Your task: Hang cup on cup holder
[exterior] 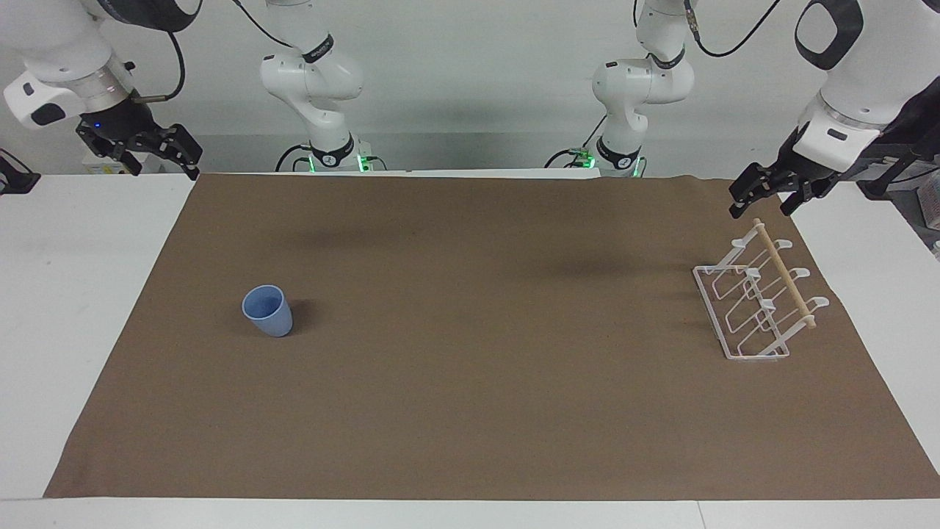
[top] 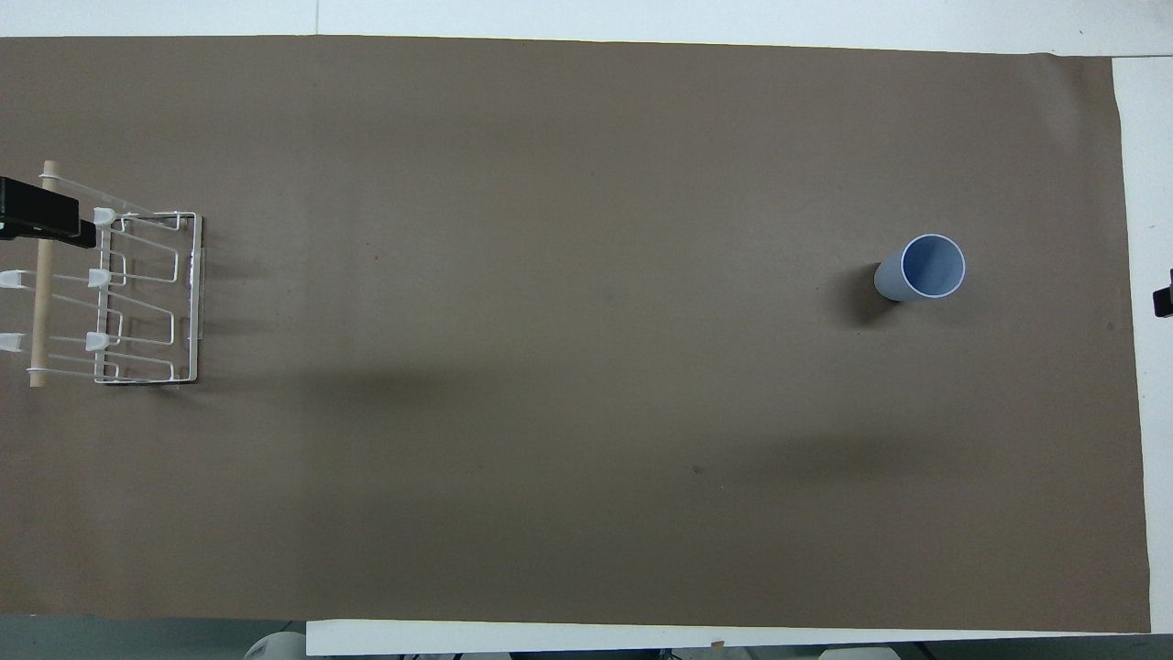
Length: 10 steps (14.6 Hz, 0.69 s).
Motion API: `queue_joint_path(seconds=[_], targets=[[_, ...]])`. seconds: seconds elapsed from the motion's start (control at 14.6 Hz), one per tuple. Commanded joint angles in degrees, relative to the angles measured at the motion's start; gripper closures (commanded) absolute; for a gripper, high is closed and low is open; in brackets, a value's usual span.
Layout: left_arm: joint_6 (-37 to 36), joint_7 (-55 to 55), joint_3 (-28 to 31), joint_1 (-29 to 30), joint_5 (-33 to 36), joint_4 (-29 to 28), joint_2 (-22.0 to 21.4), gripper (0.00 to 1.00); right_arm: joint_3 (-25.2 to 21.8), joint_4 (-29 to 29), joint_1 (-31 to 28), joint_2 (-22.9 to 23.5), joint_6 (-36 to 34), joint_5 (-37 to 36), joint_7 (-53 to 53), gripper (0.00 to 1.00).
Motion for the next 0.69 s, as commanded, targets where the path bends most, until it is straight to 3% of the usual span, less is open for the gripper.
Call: queue_joint_path(seconds=[0.0, 0.34, 0.62], targets=[[-0.44, 0.29, -0.05, 0.51, -0.5, -0.79, -1.68, 0.0, 0.19, -1.8, 0.03, -1.36, 1.18, -0.08, -0.42, 0.0], [-0.44, 0.38, -0.05, 0.69, -0.5, -0.88, -1.69, 0.0, 0.19, -3.28, 0.21, -1.8, 2.14, -0.17, -0.69, 0.0], [-0.44, 0.47, -0.05, 0.43, -0.5, -1.14, -1.95, 0.0, 0.27, -9.52, -0.23, -2.07, 11.98, 1.22, -3.76, 0.0]])
